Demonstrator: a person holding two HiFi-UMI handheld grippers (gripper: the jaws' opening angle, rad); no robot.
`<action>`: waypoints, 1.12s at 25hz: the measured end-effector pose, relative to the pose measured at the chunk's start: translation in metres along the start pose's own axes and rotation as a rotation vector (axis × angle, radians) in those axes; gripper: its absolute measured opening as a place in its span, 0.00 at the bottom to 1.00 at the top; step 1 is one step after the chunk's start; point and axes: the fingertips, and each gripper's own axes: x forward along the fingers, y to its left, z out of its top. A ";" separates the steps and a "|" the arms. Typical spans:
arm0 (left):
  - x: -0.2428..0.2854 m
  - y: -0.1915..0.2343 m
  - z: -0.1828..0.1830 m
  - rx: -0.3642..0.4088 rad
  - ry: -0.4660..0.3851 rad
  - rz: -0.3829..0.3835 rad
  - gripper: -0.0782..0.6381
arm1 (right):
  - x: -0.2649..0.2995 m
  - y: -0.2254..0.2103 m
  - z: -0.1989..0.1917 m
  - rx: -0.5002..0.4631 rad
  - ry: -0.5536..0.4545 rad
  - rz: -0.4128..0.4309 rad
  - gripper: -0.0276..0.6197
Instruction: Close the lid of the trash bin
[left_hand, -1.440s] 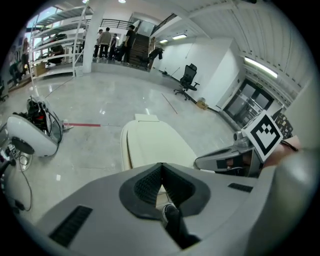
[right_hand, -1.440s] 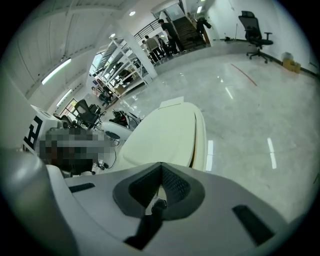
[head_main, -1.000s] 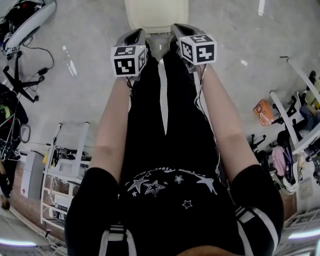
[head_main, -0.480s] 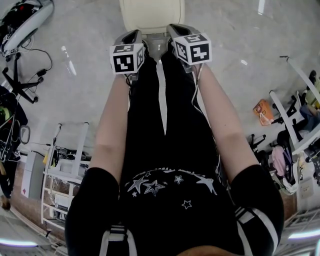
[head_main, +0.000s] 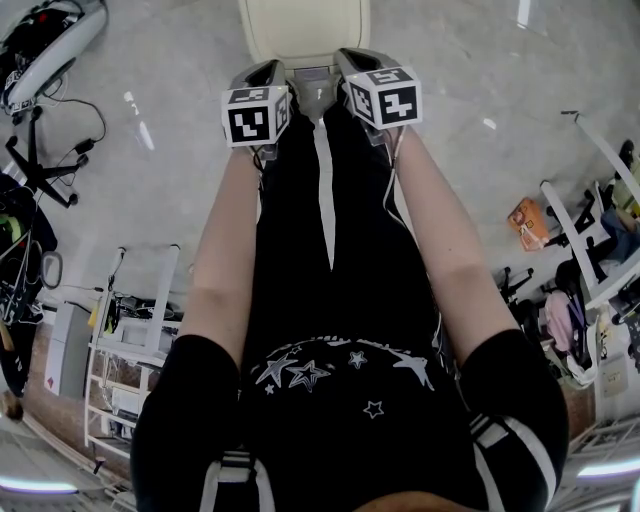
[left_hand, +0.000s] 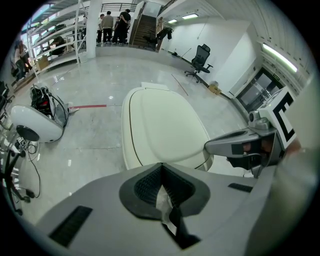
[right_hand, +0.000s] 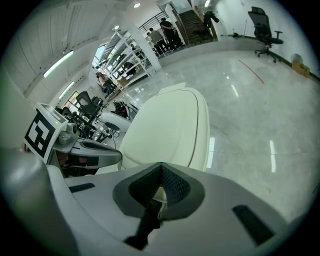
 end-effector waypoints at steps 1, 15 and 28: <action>0.000 0.002 0.000 0.001 0.002 -0.002 0.12 | 0.000 0.001 0.001 0.002 0.000 -0.003 0.04; -0.024 -0.002 0.021 0.021 -0.032 -0.045 0.12 | -0.016 0.008 0.013 0.008 0.012 -0.043 0.04; -0.117 -0.013 0.098 0.113 -0.175 -0.128 0.12 | -0.081 0.062 0.084 0.004 -0.121 -0.109 0.04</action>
